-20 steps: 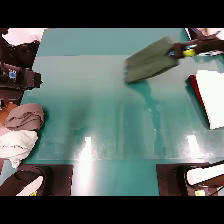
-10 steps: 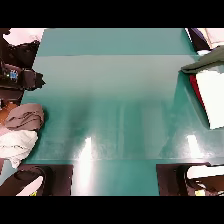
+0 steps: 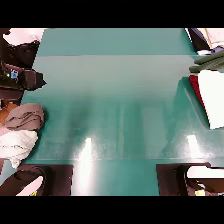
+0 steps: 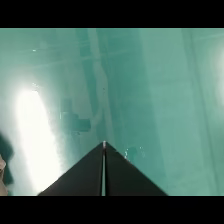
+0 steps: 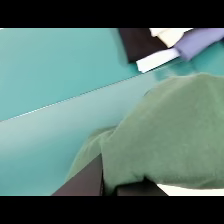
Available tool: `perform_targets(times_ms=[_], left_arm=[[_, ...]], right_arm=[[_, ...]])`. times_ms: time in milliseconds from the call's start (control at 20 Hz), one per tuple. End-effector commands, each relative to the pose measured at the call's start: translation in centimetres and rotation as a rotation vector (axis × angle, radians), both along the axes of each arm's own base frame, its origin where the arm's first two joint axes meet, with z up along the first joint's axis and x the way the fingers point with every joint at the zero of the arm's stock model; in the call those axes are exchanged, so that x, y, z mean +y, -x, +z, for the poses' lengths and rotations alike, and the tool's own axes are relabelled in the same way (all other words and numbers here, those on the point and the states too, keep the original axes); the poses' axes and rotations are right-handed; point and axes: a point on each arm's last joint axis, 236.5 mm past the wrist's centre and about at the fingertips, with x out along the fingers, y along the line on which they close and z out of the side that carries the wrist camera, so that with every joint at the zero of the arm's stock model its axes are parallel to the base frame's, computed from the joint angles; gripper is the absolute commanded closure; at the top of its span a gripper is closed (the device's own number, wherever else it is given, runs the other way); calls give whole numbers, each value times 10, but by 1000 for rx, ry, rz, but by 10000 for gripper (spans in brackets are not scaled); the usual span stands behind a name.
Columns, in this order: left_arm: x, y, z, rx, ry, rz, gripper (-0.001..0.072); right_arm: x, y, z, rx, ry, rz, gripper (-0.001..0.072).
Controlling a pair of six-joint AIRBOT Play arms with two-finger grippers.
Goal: Fold the shirts.
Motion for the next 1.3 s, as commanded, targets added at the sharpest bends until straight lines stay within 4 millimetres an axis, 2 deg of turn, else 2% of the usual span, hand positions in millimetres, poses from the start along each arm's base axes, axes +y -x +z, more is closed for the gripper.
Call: perform_targets(times_ms=[0, 350, 500, 550, 600, 650, 700, 900, 1050, 1150, 1250], left_arm=[[0, 0, 0, 0, 0, 1, 679], [0, 0, 0, -11, -24, -36, 679], [0, 0, 0, -14, -27, -39, 679], [0, 0, 0, -14, -28, -42, 679], [0, 0, 0, -15, -29, -42, 679], [0, 0, 0, -15, -31, -45, 679], [0, 0, 0, -18, -36, -54, 679], [0, 0, 0, -19, -38, -56, 679], [0, 0, 0, -16, -38, -56, 679], [0, 0, 0, -20, -37, -55, 679], [0, 0, 0, -20, -37, -55, 679]], right_arm=[[-12, 35, -8, 130, 37, -81, 699], [-23, 116, -56, 505, 19, -211, 697], [-27, 155, -83, 686, -20, -295, 695], [-27, 166, -93, 742, -25, -306, 674], [-26, 177, -103, 797, -32, -314, 467], [-24, 186, -112, 843, -48, -320, 224], [-21, 192, -121, 878, -68, -317, 111], [-21, 213, -135, 946, -126, -335, 115], [-14, 209, -130, 912, -146, -321, 120], [5, 193, -120, 825, -199, -263, 264], [37, 171, -104, 711, -279, -163, 457]])
